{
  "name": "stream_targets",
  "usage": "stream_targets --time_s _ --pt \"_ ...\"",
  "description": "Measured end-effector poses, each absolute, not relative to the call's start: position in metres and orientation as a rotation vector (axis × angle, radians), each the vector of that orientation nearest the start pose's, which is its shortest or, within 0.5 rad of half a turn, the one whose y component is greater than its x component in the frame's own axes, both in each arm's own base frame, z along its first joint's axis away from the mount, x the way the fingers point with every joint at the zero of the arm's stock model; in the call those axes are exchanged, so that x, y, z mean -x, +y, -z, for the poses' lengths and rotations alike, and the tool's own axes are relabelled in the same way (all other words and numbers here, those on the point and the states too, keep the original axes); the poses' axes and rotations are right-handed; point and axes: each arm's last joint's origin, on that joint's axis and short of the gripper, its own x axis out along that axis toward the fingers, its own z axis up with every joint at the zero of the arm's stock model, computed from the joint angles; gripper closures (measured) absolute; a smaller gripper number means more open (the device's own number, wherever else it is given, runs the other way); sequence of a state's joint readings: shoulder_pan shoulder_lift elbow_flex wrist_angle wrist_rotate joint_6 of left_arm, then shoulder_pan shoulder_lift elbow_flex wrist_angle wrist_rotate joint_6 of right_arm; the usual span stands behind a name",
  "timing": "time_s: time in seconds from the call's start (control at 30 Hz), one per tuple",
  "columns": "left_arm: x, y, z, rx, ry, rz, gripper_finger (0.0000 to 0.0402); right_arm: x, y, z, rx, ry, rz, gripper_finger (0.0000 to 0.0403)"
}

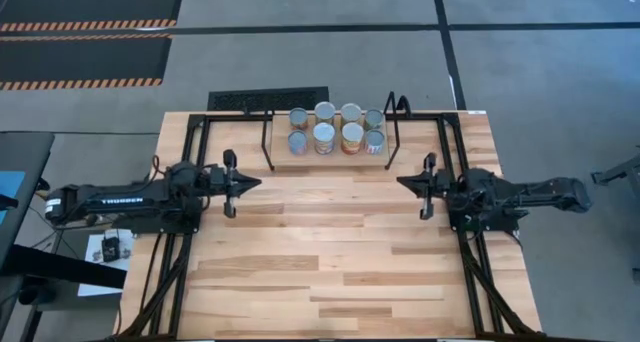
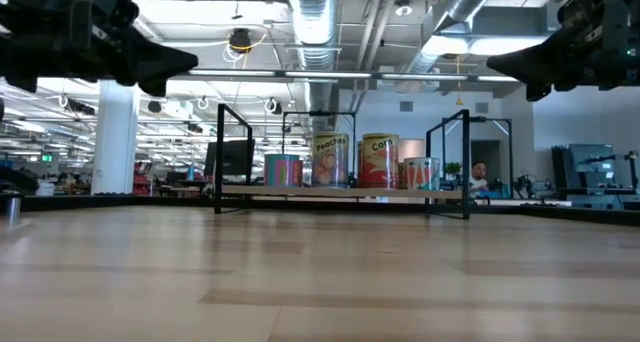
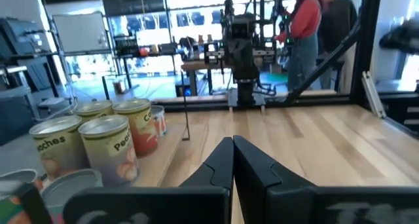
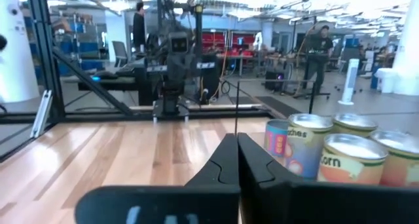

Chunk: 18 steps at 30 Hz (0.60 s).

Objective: Pick and place cans onto a shelf
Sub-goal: Return to Home Position

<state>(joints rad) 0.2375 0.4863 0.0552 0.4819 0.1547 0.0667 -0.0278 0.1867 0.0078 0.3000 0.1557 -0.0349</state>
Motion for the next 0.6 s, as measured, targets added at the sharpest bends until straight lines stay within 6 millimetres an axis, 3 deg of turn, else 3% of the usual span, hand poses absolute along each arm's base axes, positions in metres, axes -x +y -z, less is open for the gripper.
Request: stream_targets --time_s 0.37,0.6 --pt "-0.102 0.020 -0.175 -0.059 -0.070 -0.095 0.0401 -0.096 -0.010 -0.178 0.033 -0.131 0.222 0.0399" --pt "-0.095 0.023 -0.170 -0.036 -0.034 -0.233 0.0401 -0.096 -0.015 -0.173 0.013 -0.082 0.278 0.0399"
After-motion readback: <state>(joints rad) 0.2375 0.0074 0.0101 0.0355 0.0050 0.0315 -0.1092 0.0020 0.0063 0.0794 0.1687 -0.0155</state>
